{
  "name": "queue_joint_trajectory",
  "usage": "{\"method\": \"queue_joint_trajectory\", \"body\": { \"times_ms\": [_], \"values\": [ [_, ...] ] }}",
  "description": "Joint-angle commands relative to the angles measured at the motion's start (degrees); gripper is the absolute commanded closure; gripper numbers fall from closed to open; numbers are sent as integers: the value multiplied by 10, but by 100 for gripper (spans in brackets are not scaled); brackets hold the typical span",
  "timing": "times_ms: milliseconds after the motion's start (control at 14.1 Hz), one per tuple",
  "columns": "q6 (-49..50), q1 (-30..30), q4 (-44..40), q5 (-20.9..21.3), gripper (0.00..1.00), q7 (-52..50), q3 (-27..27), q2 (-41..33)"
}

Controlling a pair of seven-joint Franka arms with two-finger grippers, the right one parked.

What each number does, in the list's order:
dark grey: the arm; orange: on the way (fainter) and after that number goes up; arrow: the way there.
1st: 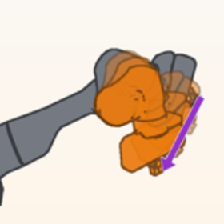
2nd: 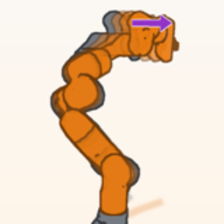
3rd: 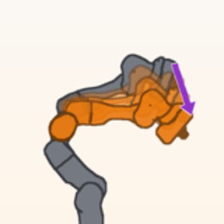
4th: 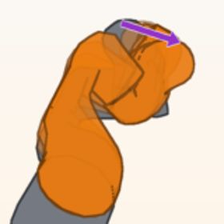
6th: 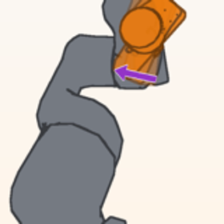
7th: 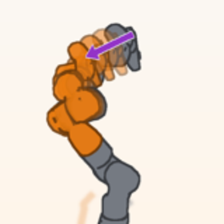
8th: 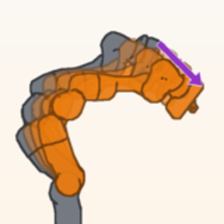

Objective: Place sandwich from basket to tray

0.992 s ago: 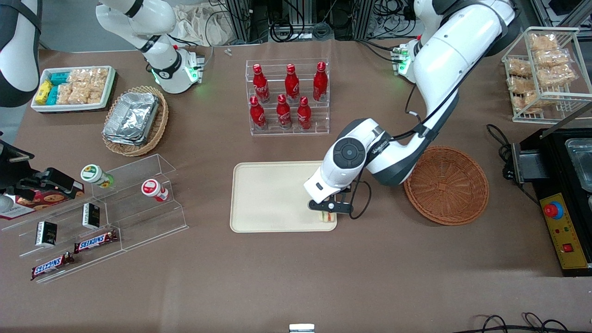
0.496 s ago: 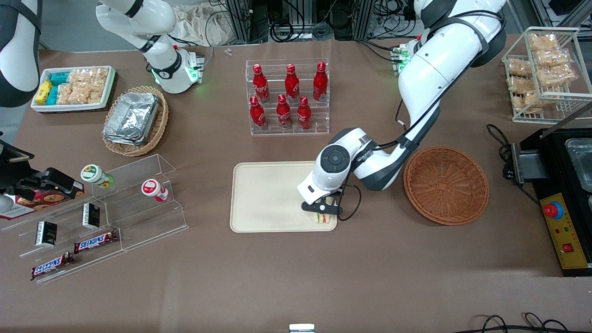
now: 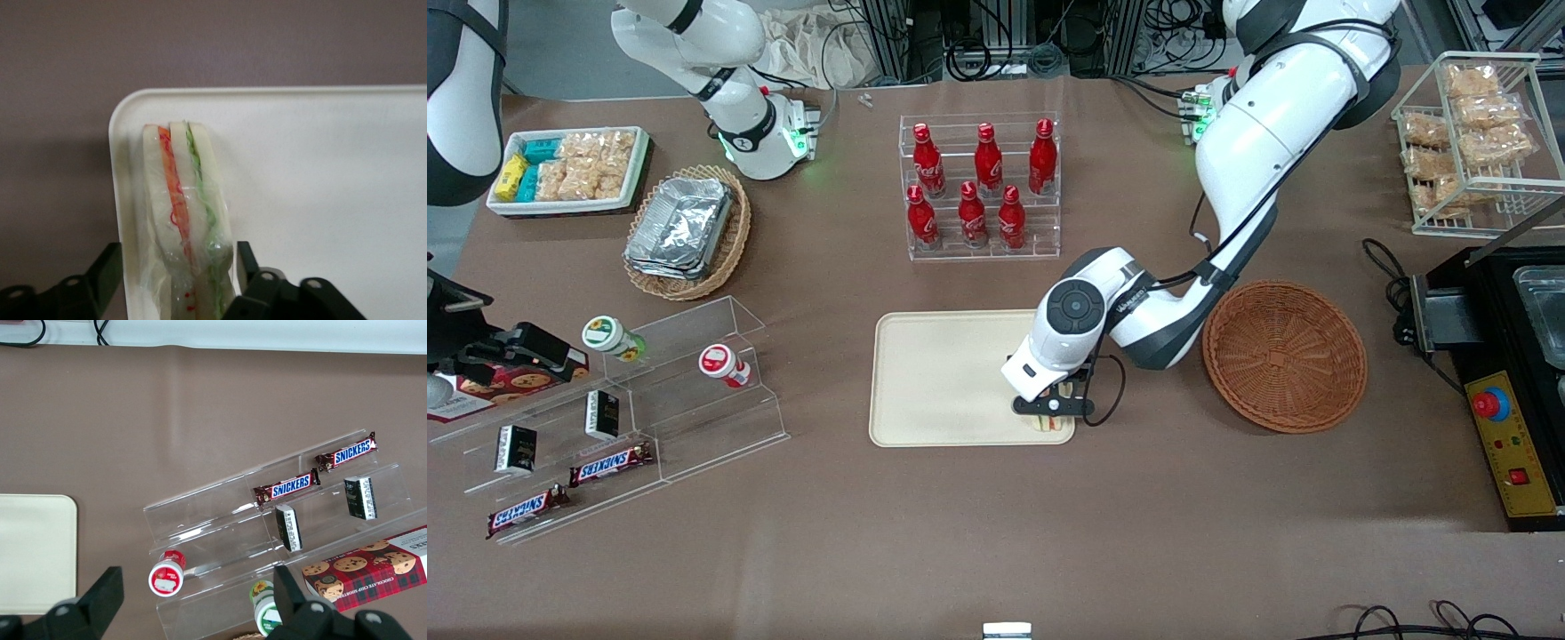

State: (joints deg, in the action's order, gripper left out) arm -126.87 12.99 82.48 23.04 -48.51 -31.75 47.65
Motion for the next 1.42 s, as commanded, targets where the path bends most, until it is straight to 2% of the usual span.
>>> {"method": "queue_joint_trajectory", "body": {
  "times_ms": [0, 142, 354, 496, 709, 921, 992, 1063, 1346],
  "values": [
    [7, 2, -2, 6, 0, -33, 2, -41],
    [43, -14, 0, 4, 0, -33, 2, -89],
    [151, -61, 2, -4, 0, -27, -2, -172],
    [179, -97, 8, -18, 0, -20, -2, -210],
    [182, -141, 64, -68, 0, 7, -2, -292],
    [193, -211, 139, -159, 0, 99, -1, -400],
    [205, -226, 163, -178, 0, 109, -1, -437],
    [224, -229, 175, -180, 0, 116, 3, -460],
    [280, -274, 145, -183, 0, 176, 4, -463]
  ]
}}
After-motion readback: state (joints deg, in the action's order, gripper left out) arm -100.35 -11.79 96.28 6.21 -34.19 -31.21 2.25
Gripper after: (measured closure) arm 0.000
